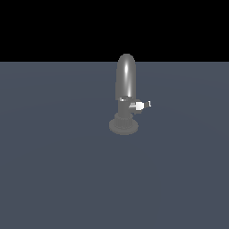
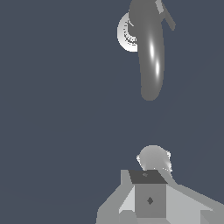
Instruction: Turn on the faucet by rotating a designated handle.
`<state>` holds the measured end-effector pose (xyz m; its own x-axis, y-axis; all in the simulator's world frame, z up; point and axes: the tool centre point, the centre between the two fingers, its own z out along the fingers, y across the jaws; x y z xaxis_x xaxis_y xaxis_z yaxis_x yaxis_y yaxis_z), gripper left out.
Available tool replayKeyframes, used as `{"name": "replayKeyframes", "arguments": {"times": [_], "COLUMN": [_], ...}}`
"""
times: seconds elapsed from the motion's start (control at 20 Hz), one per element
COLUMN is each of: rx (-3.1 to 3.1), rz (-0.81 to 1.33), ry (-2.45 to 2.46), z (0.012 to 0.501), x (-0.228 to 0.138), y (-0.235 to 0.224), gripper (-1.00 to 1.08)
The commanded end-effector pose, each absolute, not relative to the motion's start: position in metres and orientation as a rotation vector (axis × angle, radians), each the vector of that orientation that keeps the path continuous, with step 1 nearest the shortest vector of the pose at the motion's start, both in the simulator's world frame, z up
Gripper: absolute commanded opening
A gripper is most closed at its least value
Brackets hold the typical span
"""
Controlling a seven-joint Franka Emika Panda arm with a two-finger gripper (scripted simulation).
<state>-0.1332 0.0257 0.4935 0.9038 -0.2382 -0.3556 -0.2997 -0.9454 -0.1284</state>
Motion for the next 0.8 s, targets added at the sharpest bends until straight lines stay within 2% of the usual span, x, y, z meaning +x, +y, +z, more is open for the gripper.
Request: {"name": "replayKeyframes", "arguments": {"times": [0.0, 0.75], "rx": [-2.853, -2.598], "rz": [0.561, 0.876], "ry": [0.464, 0.758], "z": [0.490, 0.458], "x": [-0.120, -0.044], "y": [0.024, 0.003], "gripper": [-1.00, -1.00]}}
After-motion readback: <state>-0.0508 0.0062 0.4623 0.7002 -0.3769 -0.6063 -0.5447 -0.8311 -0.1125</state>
